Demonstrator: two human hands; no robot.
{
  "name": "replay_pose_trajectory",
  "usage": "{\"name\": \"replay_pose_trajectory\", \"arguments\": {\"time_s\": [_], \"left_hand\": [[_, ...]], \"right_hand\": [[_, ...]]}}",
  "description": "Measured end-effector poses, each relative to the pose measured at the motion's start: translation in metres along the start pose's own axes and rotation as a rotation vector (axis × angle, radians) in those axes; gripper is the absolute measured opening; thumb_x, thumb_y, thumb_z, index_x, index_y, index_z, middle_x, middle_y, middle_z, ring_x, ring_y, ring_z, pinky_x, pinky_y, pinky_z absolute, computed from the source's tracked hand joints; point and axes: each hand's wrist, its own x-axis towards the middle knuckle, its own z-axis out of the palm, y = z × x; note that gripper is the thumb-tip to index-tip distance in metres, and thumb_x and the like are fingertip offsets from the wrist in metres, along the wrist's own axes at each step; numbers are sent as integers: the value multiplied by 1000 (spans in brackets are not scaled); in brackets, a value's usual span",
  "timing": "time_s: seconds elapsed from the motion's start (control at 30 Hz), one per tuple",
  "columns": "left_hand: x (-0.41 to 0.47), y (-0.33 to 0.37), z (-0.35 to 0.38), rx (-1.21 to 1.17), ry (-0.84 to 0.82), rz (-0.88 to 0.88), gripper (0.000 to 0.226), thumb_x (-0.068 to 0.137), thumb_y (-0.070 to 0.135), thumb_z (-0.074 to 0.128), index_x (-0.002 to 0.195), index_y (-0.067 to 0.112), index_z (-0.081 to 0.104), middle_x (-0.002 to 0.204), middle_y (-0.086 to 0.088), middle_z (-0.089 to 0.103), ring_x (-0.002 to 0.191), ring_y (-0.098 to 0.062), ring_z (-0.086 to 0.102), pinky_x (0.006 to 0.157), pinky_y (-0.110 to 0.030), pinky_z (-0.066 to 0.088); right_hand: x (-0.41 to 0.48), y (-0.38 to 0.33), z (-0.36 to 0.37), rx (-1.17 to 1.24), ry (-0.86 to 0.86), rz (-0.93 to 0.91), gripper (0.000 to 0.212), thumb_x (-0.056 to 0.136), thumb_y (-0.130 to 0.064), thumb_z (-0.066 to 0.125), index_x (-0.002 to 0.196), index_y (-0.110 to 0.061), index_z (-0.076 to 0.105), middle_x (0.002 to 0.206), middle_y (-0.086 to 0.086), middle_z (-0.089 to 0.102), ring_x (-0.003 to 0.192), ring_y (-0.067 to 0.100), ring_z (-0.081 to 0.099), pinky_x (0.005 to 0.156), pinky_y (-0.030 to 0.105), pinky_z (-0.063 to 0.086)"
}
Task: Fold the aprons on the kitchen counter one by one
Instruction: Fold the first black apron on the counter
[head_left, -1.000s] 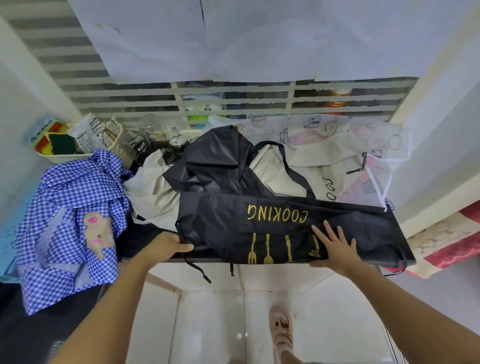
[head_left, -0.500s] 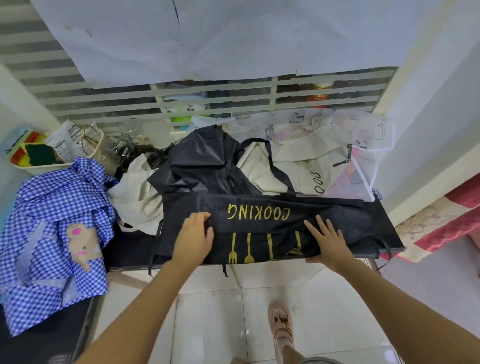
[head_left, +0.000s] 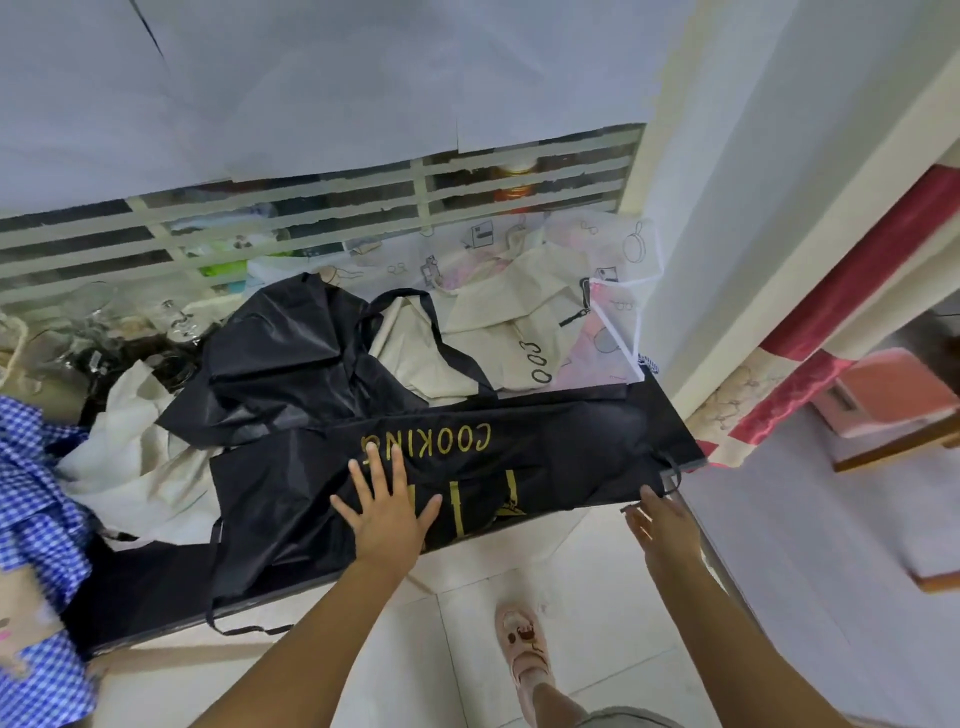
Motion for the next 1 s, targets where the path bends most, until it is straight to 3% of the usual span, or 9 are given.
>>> {"name": "replay_pose_trajectory", "arguments": {"time_s": [0.13,0.23,0.33,0.5,0.63,0.73,0.83,0.93,1.0], "left_hand": [[3,2,0,13,-29,-9,85,93,66,22,137,18,-32,157,-11,-24,145,-37,-17,111,-65,5],[5,4,0,16,-61,-13,86,92,66,23,137,18,-33,157,-11,-25,144,-37,-17,111,-65,5],[5,3,-1,18,-75,-12,87,93,66,24,138,17,-32,157,-11,-25,144,-37,-18,111,-65,5],[6,6,-6,-12,-68,-1,88,92,66,25,145,17,-26,156,-11,-27,144,-38,-18,110,-66,4],[7,3,-7,-13,-62,2,91,87,71,21,142,19,-31,155,-9,-29,144,-36,-19,110,-67,4],[5,-8,1,2,-50,28,97,67,84,-11,141,24,-30,151,-1,-34,145,-31,-20,109,-68,-1],[2,-15,13,31,-63,27,117,44,85,-38,144,25,-24,147,0,-35,145,-29,-20,107,-69,-4],[5,-19,14,27,-89,18,119,45,89,-31,144,23,-24,149,-4,-34,144,-33,-20,105,-72,-3],[6,-15,10,60,-95,47,116,62,92,-1,152,18,-10,157,-14,-16,145,-41,-5,100,-77,7]], "right_hand": [[-2,-21,-1,-109,29,-168,37,87,-8,67,121,-1,53,100,15,62,87,26,63,87,37,53],[-6,-30,-1,-412,8,-292,31,87,-18,69,114,-5,61,94,9,64,85,24,60,81,35,50],[-8,-39,0,-625,47,-427,30,86,-24,70,106,-3,67,98,3,64,87,20,57,83,35,48],[-18,-50,5,-693,73,-637,17,83,-22,73,81,-6,67,79,-2,58,64,8,50,59,22,38],[-5,-76,-5,-498,-180,-532,17,90,-14,63,84,1,58,54,-3,48,44,4,40,45,13,34],[16,-101,-19,-529,-170,-522,15,92,-6,59,82,1,50,49,5,46,35,6,39,38,14,33],[34,-113,-33,-633,-203,-452,12,91,-5,62,84,-2,52,63,12,48,44,13,44,41,15,38],[48,-114,-39,-856,-264,-343,27,87,-22,69,76,-3,53,72,11,47,58,17,44,56,24,36],[50,-116,-33,-980,-260,-374,42,79,-34,76,66,-4,50,67,8,46,62,18,43,62,29,31]]}}
